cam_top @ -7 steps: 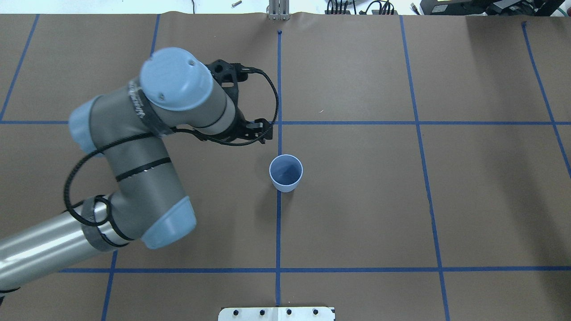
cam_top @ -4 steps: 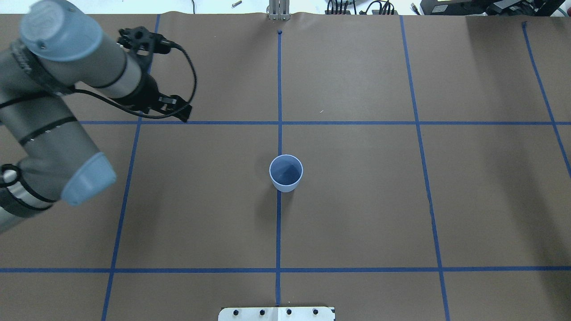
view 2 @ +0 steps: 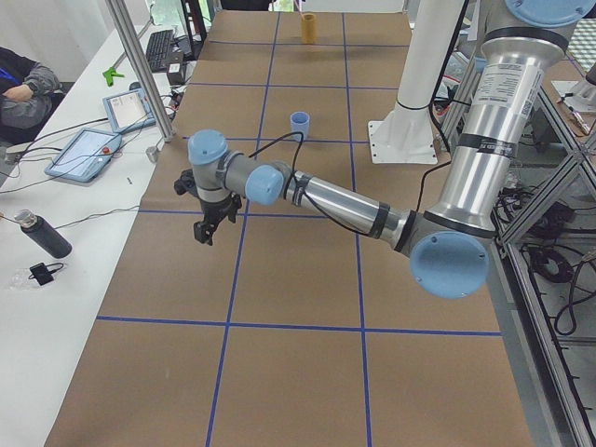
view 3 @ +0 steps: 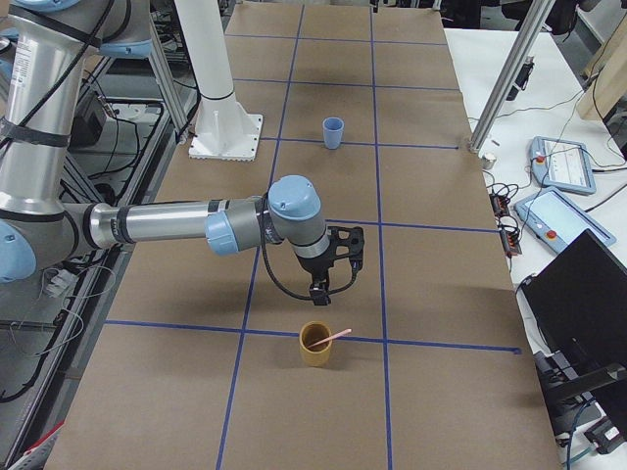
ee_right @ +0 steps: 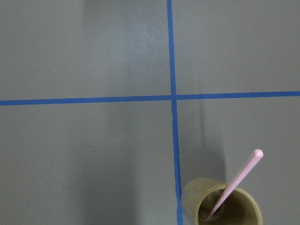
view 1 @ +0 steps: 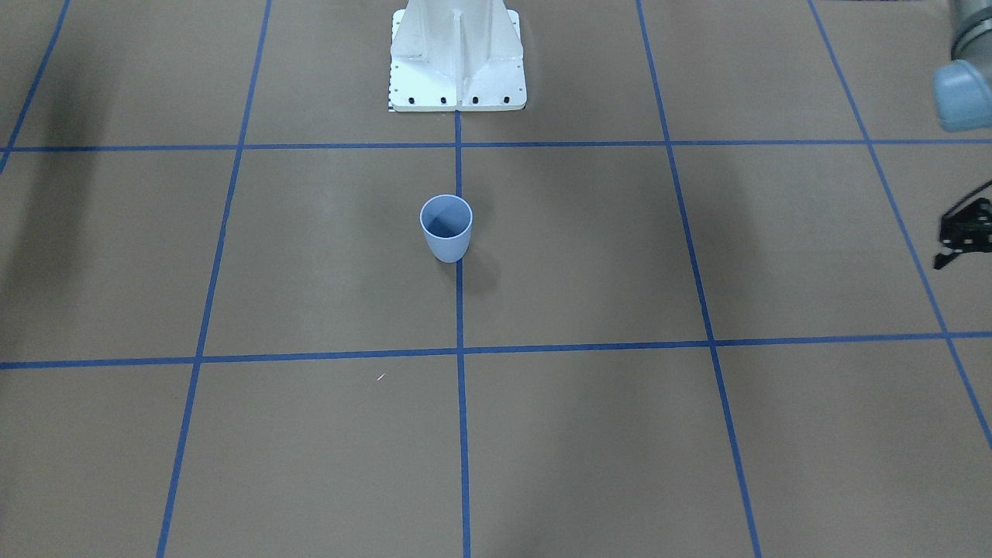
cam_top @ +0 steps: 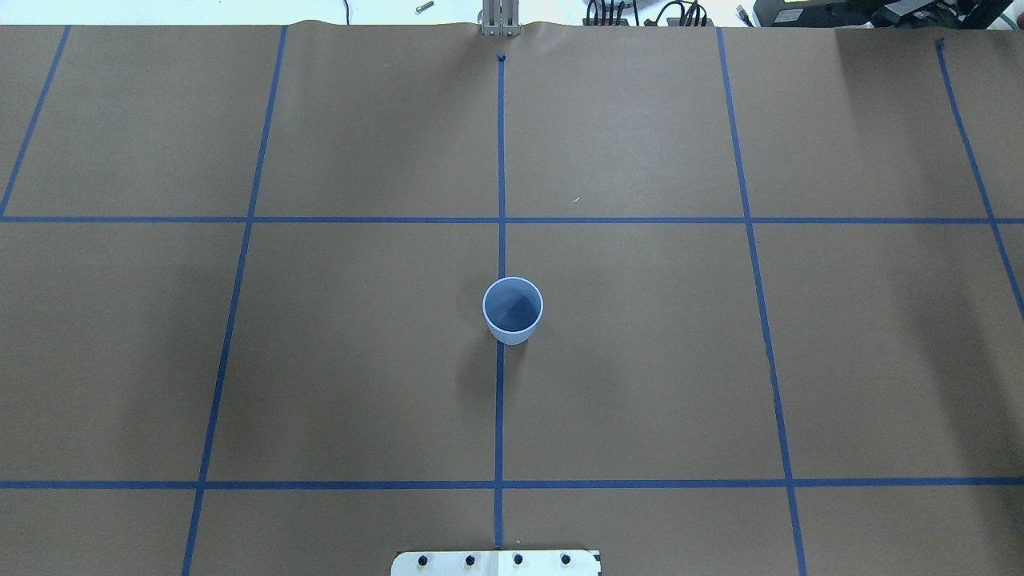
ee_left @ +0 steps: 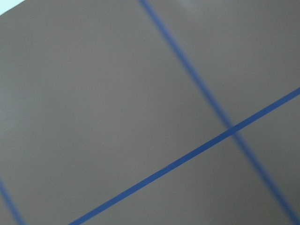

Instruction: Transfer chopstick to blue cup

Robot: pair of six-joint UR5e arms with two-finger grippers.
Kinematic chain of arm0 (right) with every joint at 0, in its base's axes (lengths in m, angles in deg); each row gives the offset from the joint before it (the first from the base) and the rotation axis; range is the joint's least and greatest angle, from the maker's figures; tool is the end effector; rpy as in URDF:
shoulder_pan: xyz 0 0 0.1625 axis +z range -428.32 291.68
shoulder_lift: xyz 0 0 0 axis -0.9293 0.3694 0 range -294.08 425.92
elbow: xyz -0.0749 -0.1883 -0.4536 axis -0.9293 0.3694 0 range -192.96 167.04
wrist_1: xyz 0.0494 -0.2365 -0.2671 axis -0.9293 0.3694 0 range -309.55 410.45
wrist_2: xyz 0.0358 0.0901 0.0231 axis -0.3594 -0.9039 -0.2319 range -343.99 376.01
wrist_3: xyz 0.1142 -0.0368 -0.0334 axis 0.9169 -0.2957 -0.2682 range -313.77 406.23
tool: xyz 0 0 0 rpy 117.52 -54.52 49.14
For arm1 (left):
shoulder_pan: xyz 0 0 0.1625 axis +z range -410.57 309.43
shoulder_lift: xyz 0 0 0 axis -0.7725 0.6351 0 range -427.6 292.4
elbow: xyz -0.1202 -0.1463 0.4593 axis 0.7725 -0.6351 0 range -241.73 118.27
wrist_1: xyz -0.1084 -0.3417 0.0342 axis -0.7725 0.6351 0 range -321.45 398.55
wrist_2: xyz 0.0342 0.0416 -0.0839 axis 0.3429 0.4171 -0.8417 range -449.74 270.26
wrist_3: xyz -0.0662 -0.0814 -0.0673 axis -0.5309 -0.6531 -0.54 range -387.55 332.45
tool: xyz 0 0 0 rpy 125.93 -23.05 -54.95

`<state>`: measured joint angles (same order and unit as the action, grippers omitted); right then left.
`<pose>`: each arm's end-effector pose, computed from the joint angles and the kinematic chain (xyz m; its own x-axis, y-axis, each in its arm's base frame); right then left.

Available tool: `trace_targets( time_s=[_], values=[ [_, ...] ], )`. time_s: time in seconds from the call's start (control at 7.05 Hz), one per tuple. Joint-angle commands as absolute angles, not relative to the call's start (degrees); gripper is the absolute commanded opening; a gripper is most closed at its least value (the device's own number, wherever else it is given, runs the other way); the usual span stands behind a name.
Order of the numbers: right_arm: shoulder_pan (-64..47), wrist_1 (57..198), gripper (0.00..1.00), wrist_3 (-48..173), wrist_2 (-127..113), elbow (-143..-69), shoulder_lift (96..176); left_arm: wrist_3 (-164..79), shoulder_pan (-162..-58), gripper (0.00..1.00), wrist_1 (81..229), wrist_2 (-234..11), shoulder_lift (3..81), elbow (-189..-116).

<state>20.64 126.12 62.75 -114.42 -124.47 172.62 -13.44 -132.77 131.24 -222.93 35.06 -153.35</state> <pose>0.0467 -0.3169 0.6672 0.7309 0.0517 0.6805 -0.1991 0.9699 0.1402 0.0278 -0.5563 0.6226 0.6425 0.5190 -0.5638 -0.2955 0.8466 0.4427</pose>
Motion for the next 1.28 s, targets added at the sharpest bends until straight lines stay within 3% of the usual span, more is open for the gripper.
trace_targets(
  time_s=[0.0, 0.14, 0.28, 0.43, 0.57, 0.99, 1.14],
  values=[
    [20.80, 114.78, 1.00, 66.76, -108.04, -115.85, 172.36, -8.30, -138.02, 0.99, 132.59, -224.56, 32.08, -150.67],
    [20.71, 105.21, 0.99, 70.63, -107.66, -109.79, 171.84, -8.30, -138.03, 0.99, 133.03, -224.56, 31.20, -151.11],
    [20.37, 102.77, 0.94, 74.76, -107.48, -108.95, 171.66, -8.30, -138.03, 0.99, 134.34, -224.56, 30.50, -151.20],
    [20.19, 102.74, 0.85, 75.06, -107.57, -108.85, 171.66, -8.30, -137.94, 0.99, 134.44, -224.56, 30.14, -151.20],
    [19.75, 102.74, 0.68, 75.23, -107.57, -108.85, 171.57, -8.30, -137.94, 0.99, 134.44, -224.56, 30.14, -151.29],
    [18.78, 102.74, 0.55, 75.68, -107.83, -107.53, 169.55, -8.30, -137.94, 0.99, 134.53, -224.56, 29.79, -151.64],
    [18.78, 102.65, 0.19, 75.59, -107.83, -107.53, 169.55, -8.30, -137.94, 0.99, 134.53, -224.56, 29.52, -151.64]
  ],
)
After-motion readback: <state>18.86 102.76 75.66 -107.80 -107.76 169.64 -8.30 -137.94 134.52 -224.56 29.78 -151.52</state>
